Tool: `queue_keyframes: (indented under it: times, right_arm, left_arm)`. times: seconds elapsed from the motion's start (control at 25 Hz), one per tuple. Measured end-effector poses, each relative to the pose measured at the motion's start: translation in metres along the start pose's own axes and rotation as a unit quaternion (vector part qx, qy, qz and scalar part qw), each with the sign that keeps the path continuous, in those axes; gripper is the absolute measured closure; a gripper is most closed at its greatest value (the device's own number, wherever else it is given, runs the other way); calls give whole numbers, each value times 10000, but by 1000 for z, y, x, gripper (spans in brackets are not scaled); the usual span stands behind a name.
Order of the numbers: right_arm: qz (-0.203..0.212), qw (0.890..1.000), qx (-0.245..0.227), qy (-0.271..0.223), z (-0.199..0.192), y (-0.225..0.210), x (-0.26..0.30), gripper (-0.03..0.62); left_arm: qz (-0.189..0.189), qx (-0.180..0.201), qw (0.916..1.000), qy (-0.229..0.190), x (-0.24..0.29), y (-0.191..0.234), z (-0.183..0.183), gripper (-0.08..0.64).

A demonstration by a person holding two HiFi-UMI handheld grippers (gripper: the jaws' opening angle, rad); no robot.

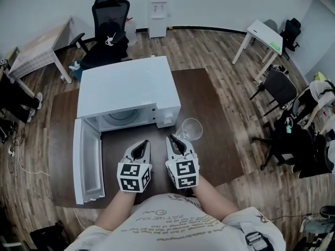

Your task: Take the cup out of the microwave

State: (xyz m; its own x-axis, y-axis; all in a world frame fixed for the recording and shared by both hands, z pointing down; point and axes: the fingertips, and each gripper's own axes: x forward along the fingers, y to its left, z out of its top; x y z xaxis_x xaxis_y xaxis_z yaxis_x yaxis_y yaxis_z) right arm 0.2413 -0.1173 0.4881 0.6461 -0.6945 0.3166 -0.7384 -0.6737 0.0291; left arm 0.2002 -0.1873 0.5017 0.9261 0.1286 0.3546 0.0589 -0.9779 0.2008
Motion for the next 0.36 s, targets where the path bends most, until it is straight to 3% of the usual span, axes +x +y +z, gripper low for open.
queue_keyframes:
  times: [0.36]
  right_arm:
    - [29,10000,-43,8,0,-4,-6,555]
  left_arm:
    - [-59,-51,10000,37,3,-12,-2,548]
